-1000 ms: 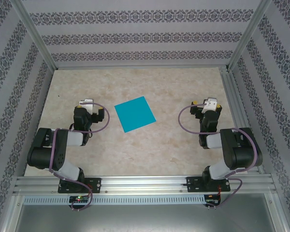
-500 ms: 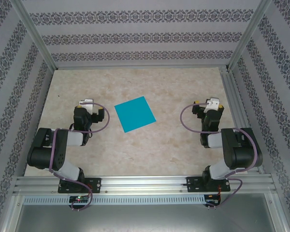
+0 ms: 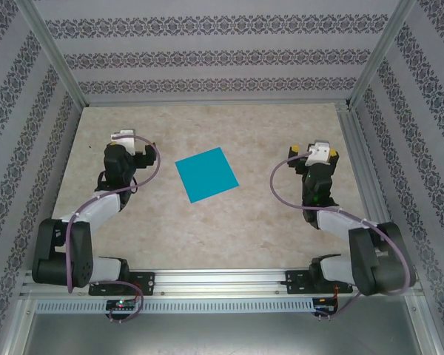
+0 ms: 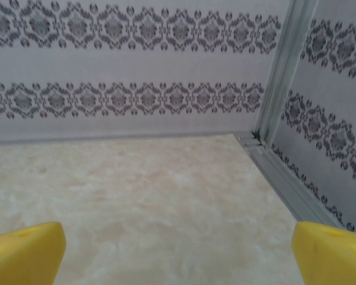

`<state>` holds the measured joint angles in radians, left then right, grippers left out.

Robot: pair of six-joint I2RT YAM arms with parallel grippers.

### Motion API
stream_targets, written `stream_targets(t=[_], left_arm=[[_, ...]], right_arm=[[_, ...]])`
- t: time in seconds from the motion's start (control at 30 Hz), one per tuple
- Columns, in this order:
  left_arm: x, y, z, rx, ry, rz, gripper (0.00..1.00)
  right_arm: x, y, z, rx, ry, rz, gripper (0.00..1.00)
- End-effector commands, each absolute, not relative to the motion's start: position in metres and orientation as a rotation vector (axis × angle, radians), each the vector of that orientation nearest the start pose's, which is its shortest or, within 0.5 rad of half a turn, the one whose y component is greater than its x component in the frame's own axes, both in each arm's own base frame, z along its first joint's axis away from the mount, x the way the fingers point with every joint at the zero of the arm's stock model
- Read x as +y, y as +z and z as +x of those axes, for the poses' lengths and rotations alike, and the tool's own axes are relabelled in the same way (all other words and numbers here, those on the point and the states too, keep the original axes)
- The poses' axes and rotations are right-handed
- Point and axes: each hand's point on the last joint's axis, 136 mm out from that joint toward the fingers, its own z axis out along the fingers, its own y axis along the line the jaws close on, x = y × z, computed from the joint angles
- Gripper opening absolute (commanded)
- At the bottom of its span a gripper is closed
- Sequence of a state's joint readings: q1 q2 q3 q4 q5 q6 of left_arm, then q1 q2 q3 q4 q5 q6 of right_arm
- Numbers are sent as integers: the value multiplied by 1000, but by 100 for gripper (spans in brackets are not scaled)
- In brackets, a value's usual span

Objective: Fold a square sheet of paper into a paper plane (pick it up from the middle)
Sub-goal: Move the square sheet of paper to the center of the table.

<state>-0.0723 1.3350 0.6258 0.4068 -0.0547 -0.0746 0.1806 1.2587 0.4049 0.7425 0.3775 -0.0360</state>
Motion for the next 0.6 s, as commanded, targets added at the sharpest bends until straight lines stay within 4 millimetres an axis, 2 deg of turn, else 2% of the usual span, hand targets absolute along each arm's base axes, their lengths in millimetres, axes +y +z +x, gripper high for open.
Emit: stream_targets(t=[0.0, 0.07, 0.17, 0.37, 0.57], left_arm=[[-29, 168, 408, 2011, -179, -134, 100], [-34, 172, 407, 2062, -232, -171, 100], [-40, 179, 408, 2106, -288, -203, 100], [-47, 198, 406, 2074, -378, -241, 100], [-44, 205, 402, 2125, -362, -272, 100]], right_arm=[[0, 197, 378, 1805, -180, 252, 98], [13, 193, 376, 1888, -42, 316, 98], [42, 183, 374, 1972, 137, 313, 98], [107, 164, 372, 2180, 149, 173, 98], [208, 135, 375, 2338, 151, -97, 98]])
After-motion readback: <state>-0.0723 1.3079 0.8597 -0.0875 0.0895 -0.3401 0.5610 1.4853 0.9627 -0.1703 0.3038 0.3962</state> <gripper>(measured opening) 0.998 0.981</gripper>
